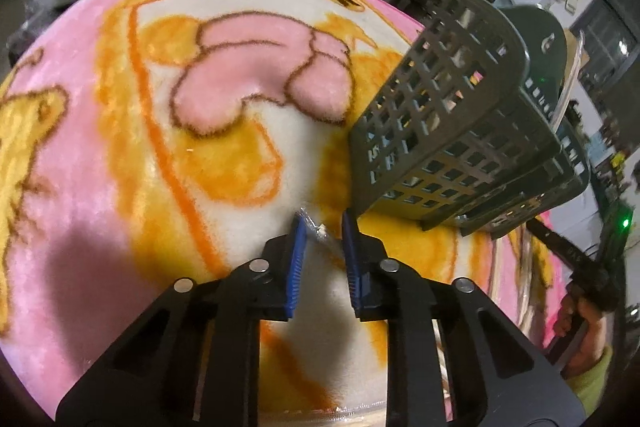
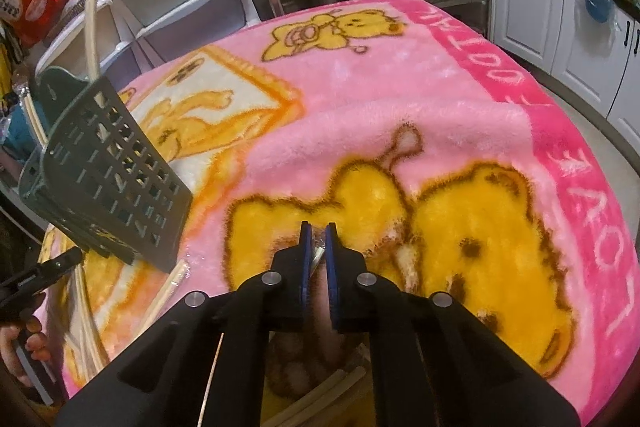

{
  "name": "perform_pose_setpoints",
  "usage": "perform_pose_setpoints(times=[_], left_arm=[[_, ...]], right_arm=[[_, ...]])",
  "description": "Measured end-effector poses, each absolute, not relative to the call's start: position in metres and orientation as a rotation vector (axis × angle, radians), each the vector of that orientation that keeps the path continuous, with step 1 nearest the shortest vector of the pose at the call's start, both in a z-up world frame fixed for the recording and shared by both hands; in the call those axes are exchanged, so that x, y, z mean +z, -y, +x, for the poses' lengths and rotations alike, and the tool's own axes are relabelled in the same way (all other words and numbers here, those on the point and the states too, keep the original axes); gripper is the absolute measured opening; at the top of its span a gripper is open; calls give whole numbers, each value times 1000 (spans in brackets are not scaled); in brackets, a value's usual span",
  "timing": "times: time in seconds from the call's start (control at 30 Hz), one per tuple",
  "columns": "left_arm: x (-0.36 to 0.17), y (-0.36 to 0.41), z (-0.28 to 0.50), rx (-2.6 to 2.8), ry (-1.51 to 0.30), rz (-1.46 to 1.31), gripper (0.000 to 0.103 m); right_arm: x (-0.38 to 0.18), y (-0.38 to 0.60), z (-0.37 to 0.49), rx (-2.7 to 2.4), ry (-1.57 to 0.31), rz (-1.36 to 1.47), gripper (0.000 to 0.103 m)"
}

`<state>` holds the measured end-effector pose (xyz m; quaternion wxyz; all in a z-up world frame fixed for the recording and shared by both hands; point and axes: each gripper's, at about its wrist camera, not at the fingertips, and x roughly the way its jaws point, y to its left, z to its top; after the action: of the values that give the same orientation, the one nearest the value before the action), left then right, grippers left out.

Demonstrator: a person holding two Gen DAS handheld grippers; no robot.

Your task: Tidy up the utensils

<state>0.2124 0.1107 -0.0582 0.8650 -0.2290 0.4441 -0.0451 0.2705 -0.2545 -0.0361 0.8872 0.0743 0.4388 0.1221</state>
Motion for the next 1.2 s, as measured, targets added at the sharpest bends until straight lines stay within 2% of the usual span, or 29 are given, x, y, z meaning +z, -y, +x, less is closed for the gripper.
perform_pose_setpoints(times=[0.2, 0.77, 1.2], left_arm=[[-57, -119, 212, -117, -920, -543, 6], [26, -93, 182, -199, -684, -424, 5], [66, -69, 162, -250, -597, -358, 3]], right_arm=[[-21, 252, 262, 296, -865, 176, 6], [43, 229, 228, 407, -686, 190, 5], [92, 209, 195, 482, -547, 157, 4]])
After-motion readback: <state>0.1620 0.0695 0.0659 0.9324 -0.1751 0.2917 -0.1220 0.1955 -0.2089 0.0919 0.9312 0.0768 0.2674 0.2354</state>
